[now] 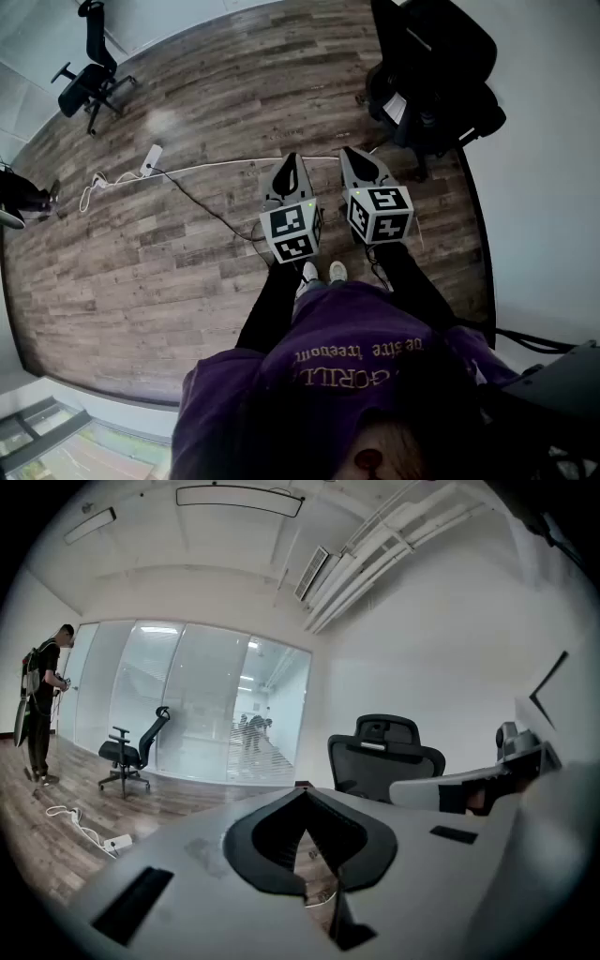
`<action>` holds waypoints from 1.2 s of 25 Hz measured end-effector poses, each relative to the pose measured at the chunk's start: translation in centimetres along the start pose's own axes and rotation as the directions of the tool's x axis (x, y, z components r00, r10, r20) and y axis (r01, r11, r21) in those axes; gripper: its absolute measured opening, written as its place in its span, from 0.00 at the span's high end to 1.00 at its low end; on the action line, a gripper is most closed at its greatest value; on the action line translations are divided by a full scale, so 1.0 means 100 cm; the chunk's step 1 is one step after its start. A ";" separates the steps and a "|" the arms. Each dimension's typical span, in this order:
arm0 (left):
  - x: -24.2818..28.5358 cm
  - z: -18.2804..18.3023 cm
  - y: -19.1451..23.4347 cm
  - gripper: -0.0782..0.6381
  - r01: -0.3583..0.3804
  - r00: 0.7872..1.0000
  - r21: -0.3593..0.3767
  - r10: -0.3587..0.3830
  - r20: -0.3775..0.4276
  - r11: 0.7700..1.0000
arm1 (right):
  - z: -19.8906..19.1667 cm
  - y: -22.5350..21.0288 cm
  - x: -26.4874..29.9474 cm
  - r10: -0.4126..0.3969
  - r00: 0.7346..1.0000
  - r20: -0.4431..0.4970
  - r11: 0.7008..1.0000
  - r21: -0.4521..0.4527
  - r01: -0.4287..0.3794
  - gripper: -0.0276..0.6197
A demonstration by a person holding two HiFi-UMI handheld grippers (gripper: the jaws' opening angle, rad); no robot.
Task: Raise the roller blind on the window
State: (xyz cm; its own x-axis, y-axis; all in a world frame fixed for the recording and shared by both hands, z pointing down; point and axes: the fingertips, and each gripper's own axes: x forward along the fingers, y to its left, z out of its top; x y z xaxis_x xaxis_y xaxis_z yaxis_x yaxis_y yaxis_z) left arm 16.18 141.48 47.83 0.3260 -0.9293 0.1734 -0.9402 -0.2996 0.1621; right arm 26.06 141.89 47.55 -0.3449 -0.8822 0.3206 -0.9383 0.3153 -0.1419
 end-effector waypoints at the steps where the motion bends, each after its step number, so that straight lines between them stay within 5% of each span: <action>1: -0.001 0.000 0.000 0.90 -0.001 1.000 0.001 0.001 0.000 1.000 | 0.000 0.000 -0.001 0.001 1.000 0.001 1.000 0.001 -0.001 0.96; 20: -0.006 0.001 0.017 0.90 0.002 1.000 0.023 -0.001 -0.010 1.000 | 0.006 0.018 0.010 -0.003 1.000 0.030 1.000 -0.004 0.003 0.96; 30: 0.012 0.016 0.043 0.90 0.069 0.998 0.080 -0.069 -0.003 0.994 | 0.026 0.044 0.042 -0.002 0.998 0.059 0.999 -0.040 0.005 0.96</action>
State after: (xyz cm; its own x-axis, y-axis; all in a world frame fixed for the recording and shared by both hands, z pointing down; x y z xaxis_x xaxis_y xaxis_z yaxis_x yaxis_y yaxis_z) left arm 12.42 138.70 47.21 0.3904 -0.9058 0.1646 -0.9203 -0.3793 0.0957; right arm 20.56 138.68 45.78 -0.3407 -0.9021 0.2650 -0.9402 0.3247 -0.1032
